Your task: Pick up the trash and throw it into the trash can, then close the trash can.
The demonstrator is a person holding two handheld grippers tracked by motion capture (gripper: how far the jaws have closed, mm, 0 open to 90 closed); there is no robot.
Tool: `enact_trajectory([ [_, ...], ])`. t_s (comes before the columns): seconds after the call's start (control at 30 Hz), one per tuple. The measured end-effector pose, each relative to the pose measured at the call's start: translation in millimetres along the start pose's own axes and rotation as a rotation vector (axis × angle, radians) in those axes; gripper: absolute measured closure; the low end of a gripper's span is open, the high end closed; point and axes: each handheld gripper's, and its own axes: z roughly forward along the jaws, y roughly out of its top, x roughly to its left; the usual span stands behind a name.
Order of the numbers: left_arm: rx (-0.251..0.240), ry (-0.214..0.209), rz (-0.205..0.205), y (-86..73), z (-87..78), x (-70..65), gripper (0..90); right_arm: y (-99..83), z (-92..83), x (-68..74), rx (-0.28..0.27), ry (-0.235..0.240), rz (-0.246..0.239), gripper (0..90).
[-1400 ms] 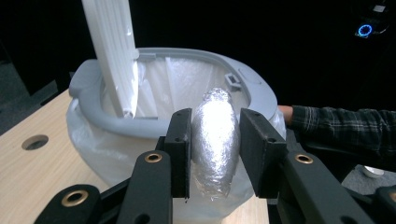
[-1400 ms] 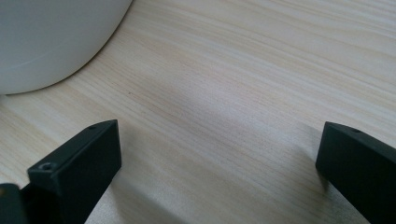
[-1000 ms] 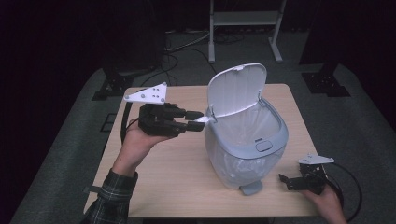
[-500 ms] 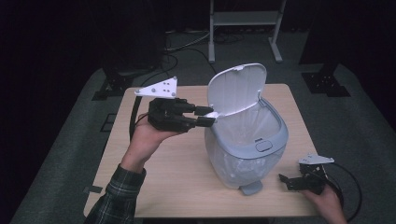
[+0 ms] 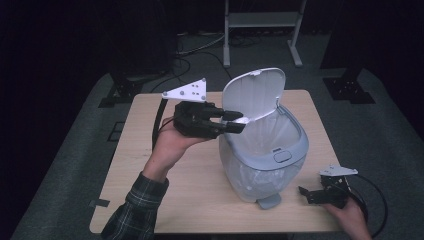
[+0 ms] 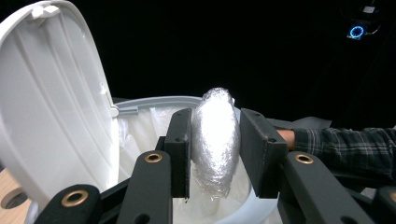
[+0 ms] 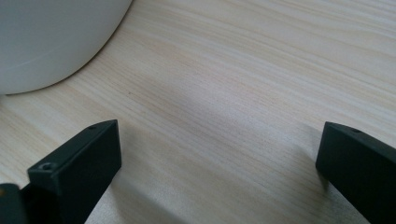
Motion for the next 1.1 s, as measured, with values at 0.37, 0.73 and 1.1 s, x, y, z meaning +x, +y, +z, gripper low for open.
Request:
enact_trajectory([
  [0.37,0.007,-0.002,0.004,5.7,27.6,6.1,65.2,-0.4,-0.5,0.5,0.001,0.002,-0.004,0.0],
  [0.73,0.028,0.033,0.018,12.6,51.8,11.5,55.1,-0.5,-0.5,0.6,0.001,0.002,-0.004,0.0],
  [1.1,0.011,0.066,0.006,7.2,23.5,14.7,64.3,-0.6,-0.6,0.7,0.001,0.002,-0.004,0.0],
])
